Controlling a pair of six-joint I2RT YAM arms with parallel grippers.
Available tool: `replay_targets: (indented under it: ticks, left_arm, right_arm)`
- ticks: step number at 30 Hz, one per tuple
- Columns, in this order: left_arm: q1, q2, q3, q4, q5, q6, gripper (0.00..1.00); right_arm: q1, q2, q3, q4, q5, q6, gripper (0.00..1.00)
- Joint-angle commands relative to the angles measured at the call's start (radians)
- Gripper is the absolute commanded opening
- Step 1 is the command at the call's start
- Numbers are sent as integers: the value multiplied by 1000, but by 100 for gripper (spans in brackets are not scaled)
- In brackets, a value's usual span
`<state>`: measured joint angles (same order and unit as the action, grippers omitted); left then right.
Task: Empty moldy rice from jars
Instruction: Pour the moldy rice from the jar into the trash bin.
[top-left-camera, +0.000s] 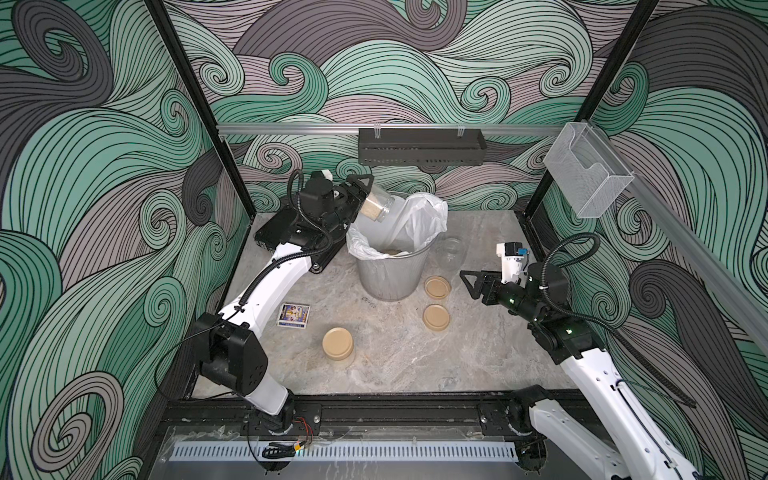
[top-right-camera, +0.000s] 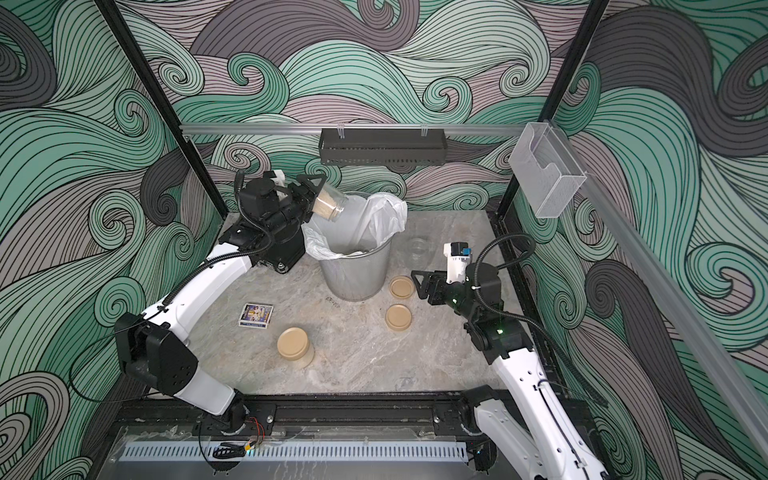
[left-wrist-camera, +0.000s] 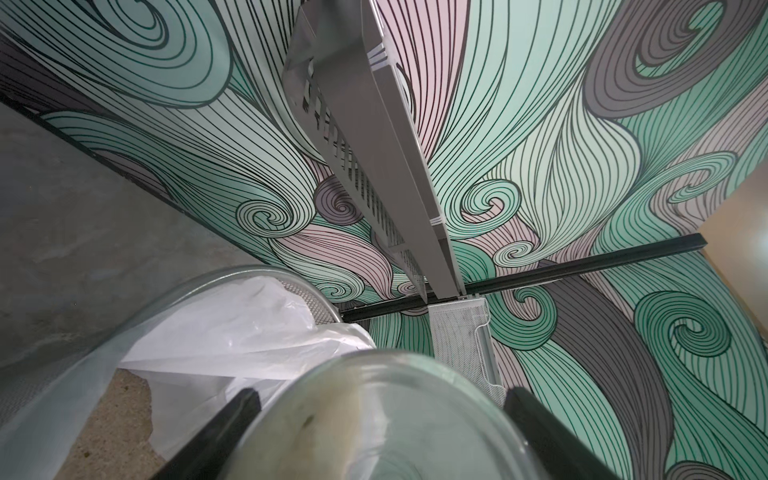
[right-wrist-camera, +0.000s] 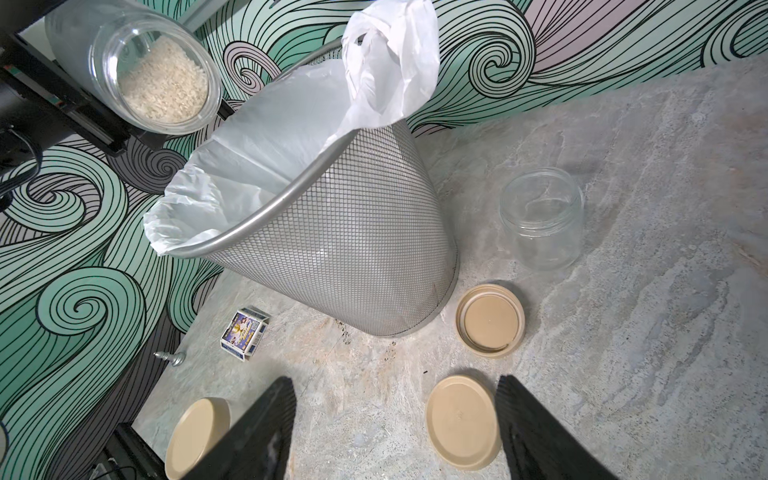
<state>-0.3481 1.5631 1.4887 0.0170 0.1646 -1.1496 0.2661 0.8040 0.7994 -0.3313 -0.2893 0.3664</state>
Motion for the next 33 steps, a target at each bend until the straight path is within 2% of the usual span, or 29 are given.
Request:
replay_targets:
  ticks: [1, 13, 24, 33]
  left_arm:
    - [9, -70, 43, 33, -43, 82, 53]
    - [19, -106, 30, 9, -63, 162, 53]
    - [19, -126, 9, 3, -72, 175, 53]
    - [20, -133, 6, -20, -84, 223, 53]
  right_arm:
    - [-3, 2, -5, 31, -2, 19, 75]
    - [-2, 44, 3, 77, -13, 57, 75]
    - [-3, 82, 25, 79, -38, 50, 75]
    - [-3, 56, -5, 84, -23, 76, 75]
